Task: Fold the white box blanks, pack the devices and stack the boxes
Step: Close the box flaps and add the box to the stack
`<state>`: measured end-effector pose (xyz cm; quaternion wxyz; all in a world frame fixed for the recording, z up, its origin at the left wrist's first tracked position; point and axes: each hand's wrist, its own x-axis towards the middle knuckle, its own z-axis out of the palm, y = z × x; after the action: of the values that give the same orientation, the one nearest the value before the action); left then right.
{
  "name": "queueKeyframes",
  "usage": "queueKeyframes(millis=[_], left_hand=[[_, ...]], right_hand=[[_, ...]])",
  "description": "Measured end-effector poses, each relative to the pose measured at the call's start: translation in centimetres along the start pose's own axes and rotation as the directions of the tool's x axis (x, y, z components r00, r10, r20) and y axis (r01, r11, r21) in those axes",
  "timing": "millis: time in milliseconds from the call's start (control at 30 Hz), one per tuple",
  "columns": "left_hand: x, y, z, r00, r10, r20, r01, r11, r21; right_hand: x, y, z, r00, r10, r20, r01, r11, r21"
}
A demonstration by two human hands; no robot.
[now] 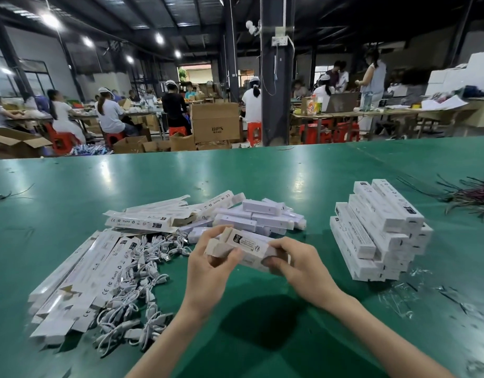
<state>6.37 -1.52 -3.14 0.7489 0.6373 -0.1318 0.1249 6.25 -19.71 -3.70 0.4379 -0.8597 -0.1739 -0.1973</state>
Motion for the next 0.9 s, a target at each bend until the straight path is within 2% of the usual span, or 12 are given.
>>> queueKeyframes(millis=[67, 133, 300, 467, 667, 800, 900], left_hand=[[0.0, -0.3, -0.1, 0.999, -0.041, -0.008, 0.041, 0.999, -0.023], [-0.2, -0.6, 0.0, 0.997, -0.071, 0.006, 0.071, 0.997, -0.027], [-0.4, -0.9, -0.1, 0.998, -0.062, 0.010, 0.063, 0.996, -0.069], [-0.3, -0.9, -0.2, 0.998, -0.049, -0.049, 0.044, 0.994, -0.102], [-0.5, -0.8, 0.0, 0.988, 0.054, -0.144, -0.070, 0.991, -0.111], [-0.6, -0.9, -0.1, 0.996, -0.032, -0.088, 0.012, 0.976, -0.217], [-0.9, -1.0, 0.1, 0.997, -0.080, 0.021, 0.083, 0.971, -0.225]], right_hand=[[0.0, -0.2, -0.2, 0.993, 0.115, 0.029, -0.118, 0.982, 0.148], [-0.1, -0.2, -0.1, 0.991, 0.128, 0.029, -0.131, 0.974, 0.186], [0.0, -1.0, -0.1, 0.993, 0.072, 0.092, -0.085, 0.984, 0.155], [0.1, -0.9, -0.9, 0.936, 0.126, 0.329, -0.172, 0.979, 0.114], [0.2, -1.4, -1.1, 0.939, 0.158, 0.306, -0.195, 0.976, 0.095], [-0.1, -2.3, -1.3, 0.884, 0.117, 0.452, -0.284, 0.904, 0.321], [-0.1, -2.6, -0.6, 0.889, 0.128, 0.440, -0.341, 0.826, 0.449]])
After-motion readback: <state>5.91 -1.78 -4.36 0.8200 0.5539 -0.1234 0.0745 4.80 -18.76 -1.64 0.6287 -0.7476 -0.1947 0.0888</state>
